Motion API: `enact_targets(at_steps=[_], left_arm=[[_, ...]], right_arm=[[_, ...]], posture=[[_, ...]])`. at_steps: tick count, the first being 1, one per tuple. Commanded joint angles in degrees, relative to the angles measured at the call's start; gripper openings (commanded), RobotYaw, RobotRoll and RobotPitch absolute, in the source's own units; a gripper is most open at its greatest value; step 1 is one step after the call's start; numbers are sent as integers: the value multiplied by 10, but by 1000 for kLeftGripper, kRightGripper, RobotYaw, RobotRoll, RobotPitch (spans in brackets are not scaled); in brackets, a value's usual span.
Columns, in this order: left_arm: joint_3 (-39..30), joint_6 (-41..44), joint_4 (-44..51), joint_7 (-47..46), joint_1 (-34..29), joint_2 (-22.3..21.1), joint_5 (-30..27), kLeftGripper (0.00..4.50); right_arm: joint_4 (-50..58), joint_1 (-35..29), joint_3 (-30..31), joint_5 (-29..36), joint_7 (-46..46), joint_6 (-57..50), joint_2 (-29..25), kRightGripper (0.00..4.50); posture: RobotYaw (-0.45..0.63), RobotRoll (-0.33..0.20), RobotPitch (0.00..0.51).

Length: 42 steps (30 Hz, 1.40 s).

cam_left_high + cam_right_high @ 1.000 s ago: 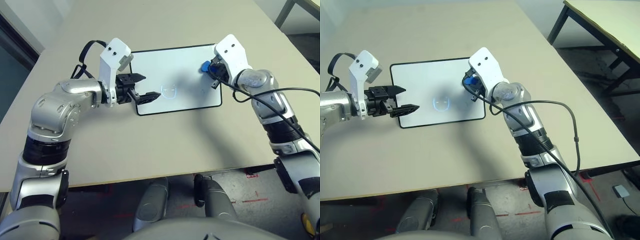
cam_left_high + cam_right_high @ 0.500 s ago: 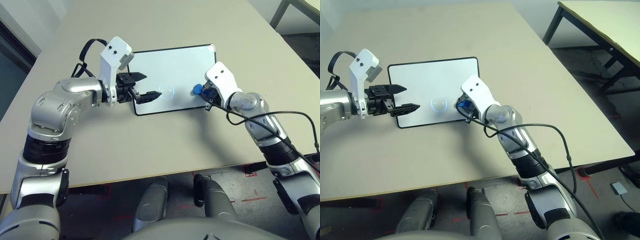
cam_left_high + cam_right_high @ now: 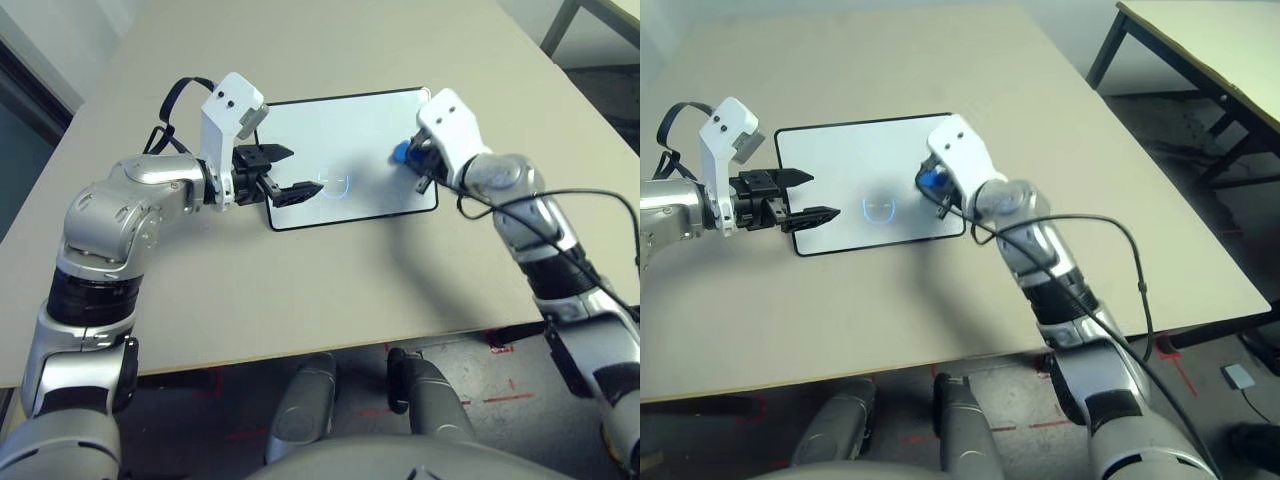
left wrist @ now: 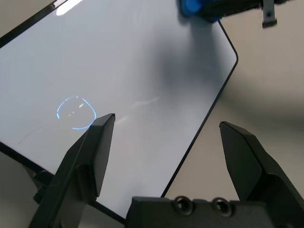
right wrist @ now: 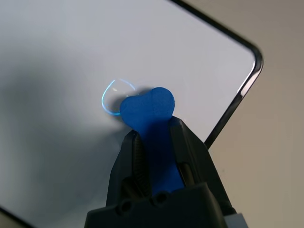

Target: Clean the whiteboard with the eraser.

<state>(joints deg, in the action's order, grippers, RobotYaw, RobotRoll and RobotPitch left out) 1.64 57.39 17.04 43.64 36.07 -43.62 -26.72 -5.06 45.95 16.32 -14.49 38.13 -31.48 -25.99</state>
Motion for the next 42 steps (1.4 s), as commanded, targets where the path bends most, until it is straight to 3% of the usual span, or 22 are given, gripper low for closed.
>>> enact_targets(at_steps=[1,8,14,21,29,34,37,42], left_arm=[[7,-1,0,-1,-5,2,1,4500],[10,-3,-3,2,-2,0,2,4500],[14,-6,-7,4,3,0,4,4500],[16,-8,-8,5,5,0,3,4500],[12,-7,-4,-1,-3,2,1,4500],[7,-8,0,-7,-8,3,0,4500],[-6,-20,-7,-19,-3,9,3,4500],[-71,-82,-53,-101,40,58,23,4500]], right_arm=[[23,-57,22,2,6,-12,6,787],[99,-151,57,-2,24,-27,3,787],[104,-166,59,-5,25,-26,-1,787],[53,-109,32,0,11,-12,0,787],[-50,21,-18,15,-10,11,6,787],[-42,46,-44,31,-17,-10,15,786],[11,57,-85,69,-15,-95,28,786],[76,144,-197,126,-49,-274,25,786]], posture=[[138,0,139],[135,0,135],[130,0,134],[132,0,134],[142,0,137],[156,0,139],[168,0,141],[178,0,142]])
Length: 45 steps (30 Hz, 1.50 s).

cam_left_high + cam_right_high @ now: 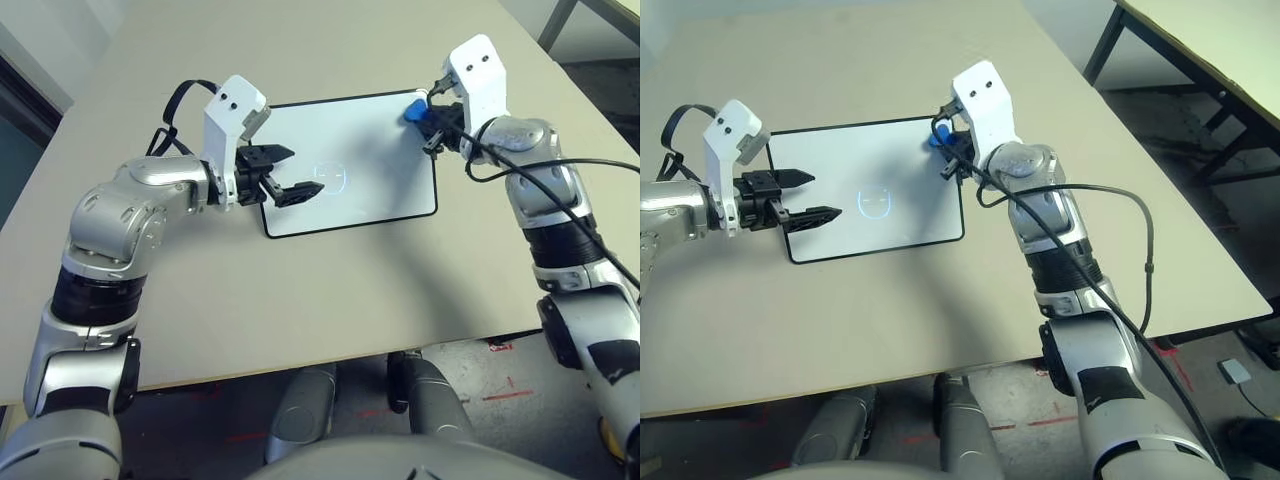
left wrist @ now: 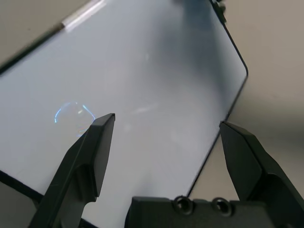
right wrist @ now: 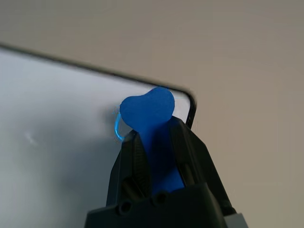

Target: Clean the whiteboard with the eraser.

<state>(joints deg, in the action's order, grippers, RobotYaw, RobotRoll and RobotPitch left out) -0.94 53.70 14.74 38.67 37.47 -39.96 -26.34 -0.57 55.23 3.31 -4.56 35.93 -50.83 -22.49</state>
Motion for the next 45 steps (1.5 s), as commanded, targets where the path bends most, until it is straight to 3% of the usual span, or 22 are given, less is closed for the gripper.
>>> enact_targets(at_steps=[1,4,9,15,20,27,35,39,45], left_arm=[[-71,-77,-51,-82,40,40,28,4500],[-123,-151,-105,-148,55,62,59,4500],[-170,-273,-195,-212,37,56,116,4500],[-181,-376,-302,-240,-13,54,157,4500],[-184,-431,-348,-266,-55,65,177,4500],[-191,-445,-355,-305,-111,87,182,4500],[-182,-439,-338,-314,-119,99,181,4500],[-177,-438,-337,-315,-106,103,180,4500],[-168,-436,-341,-311,-81,108,181,4500]], right_arm=[[25,74,-93,27,-43,-99,-26,786],[-7,82,-126,19,-70,-117,-85,786],[-90,-29,-142,21,-94,-90,-144,786],[-188,-117,-139,38,-103,-43,-131,785],[-256,-101,-114,41,-102,-4,-116,785],[-324,-67,-79,44,-89,26,-91,785],[-375,-52,-62,39,-87,61,-87,784],[-364,-52,-81,55,-82,64,-100,2077],[-261,-49,-177,123,-82,20,-141,4028]], posture=[[177,0,141],[173,0,140],[166,0,137],[166,0,132],[161,0,130],[178,0,129],[188,0,130],[175,0,131],[137,0,145]])
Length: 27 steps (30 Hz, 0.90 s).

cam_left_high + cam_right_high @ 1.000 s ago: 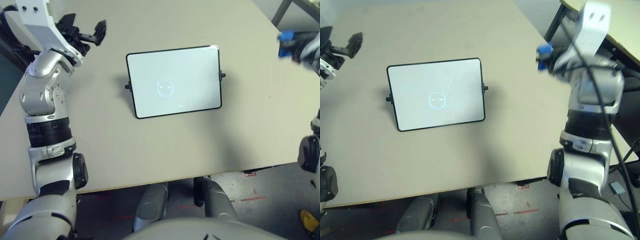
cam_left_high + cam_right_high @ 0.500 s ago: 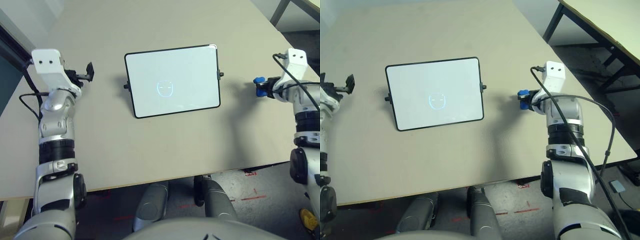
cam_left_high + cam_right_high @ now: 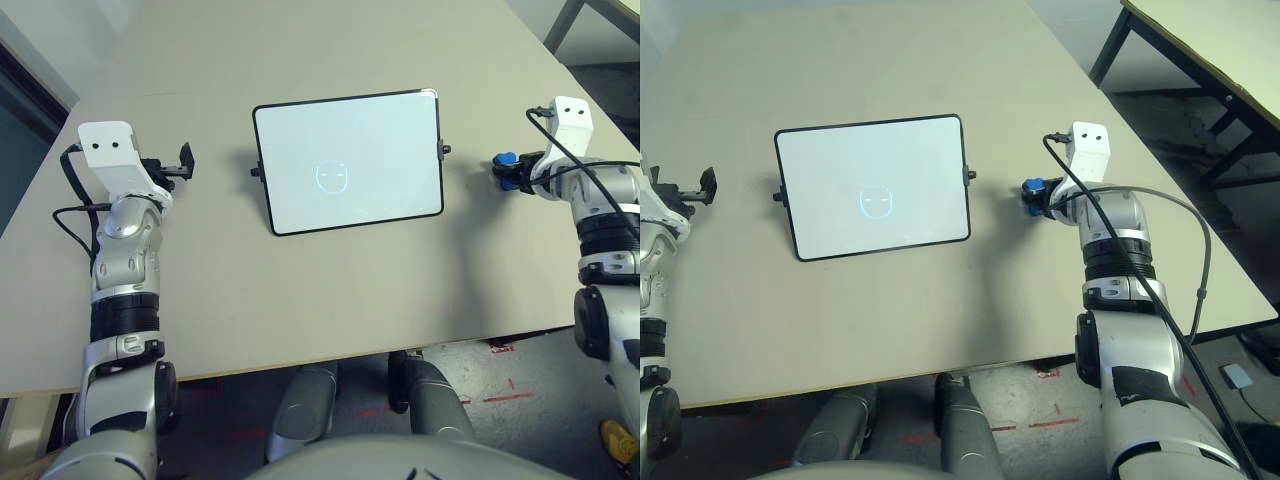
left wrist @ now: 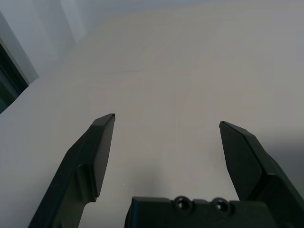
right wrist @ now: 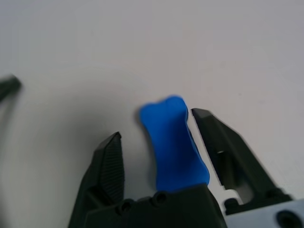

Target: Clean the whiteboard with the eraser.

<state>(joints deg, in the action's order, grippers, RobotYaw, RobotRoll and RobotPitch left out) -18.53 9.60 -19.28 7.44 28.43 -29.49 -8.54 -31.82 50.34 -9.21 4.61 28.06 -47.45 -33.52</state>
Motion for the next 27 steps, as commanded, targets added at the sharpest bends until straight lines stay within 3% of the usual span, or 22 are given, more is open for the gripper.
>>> enact_targets(at_steps=[1,7,12,19,27], left_arm=[[9,2,-7,1,16,4,4,4500],[5,-46,-45,-23,39,6,16,4500],[-5,-108,-72,-56,22,11,27,4500],[-34,-196,-88,-123,-3,14,38,4500],[-53,-196,-33,-154,-81,26,37,4500]], right_arm=[[58,-3,-72,38,-9,11,-41,4356],[-21,-87,-158,23,-101,287,-84,4452],[-145,-155,-197,51,-118,467,-67,4452],[-268,-147,-194,78,-67,576,-55,4452],[-349,-79,-172,71,-14,624,-64,4452]], posture=[[131,0,148],[107,0,143],[98,0,118],[98,0,92],[167,0,90]])
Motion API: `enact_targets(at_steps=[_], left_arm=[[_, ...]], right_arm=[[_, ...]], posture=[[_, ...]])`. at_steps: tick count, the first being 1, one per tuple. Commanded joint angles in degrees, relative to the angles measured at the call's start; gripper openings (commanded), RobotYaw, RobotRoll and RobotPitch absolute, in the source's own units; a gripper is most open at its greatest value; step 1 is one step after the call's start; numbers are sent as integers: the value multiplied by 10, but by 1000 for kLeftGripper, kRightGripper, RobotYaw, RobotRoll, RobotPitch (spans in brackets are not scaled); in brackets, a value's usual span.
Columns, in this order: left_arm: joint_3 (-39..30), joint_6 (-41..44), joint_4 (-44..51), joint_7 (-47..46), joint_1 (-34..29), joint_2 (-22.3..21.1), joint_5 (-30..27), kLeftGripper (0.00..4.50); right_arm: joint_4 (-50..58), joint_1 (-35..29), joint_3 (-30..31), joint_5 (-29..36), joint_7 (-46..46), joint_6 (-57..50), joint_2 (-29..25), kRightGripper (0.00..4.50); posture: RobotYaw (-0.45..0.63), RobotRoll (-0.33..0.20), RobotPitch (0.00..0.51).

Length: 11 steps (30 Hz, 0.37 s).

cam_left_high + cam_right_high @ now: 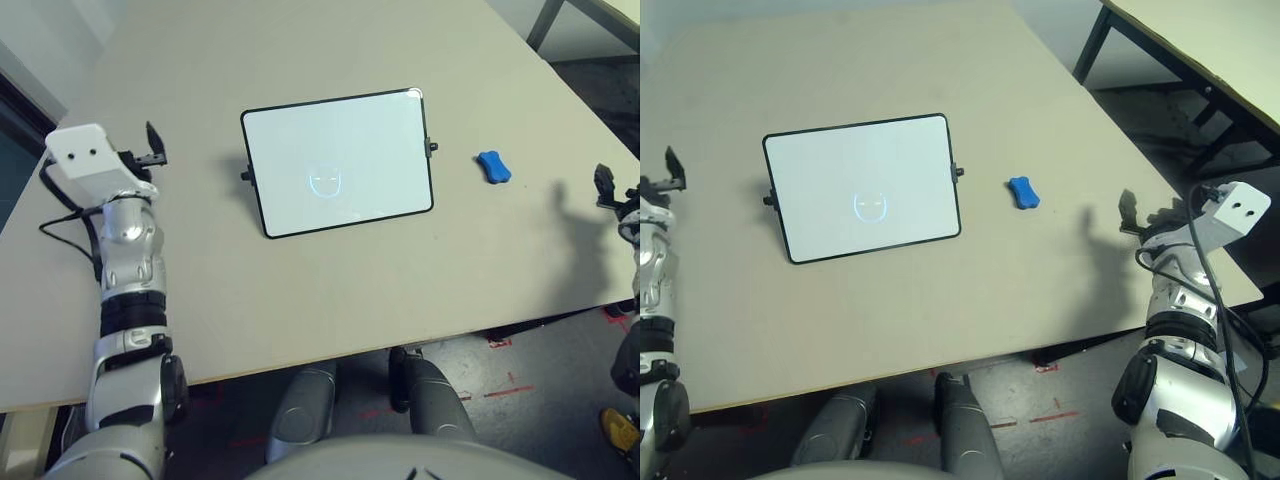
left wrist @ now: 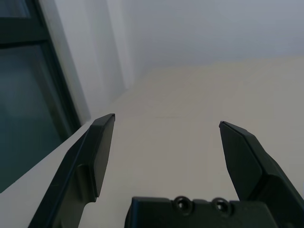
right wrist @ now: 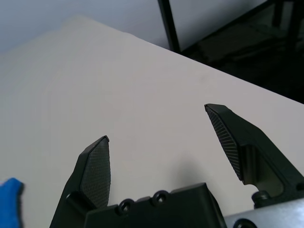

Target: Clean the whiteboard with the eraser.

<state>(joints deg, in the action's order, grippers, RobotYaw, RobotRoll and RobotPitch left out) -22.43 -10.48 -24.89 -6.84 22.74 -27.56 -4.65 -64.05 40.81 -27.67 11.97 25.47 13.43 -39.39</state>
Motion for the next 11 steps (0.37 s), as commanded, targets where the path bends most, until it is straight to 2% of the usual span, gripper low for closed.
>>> enact_targets(at_steps=[1,6,11], left_arm=[[-17,9,31,-13,-33,7,-3,4500],[-34,25,69,-19,-69,9,-7,4500],[-46,40,101,-26,-95,14,-9,4500]], right_arm=[[-34,24,16,-6,15,21,-5,4452],[-59,66,43,-24,16,28,3,4452],[-70,81,59,-31,17,28,11,4452]], posture=[[177,0,90],[216,0,99],[229,0,109]])
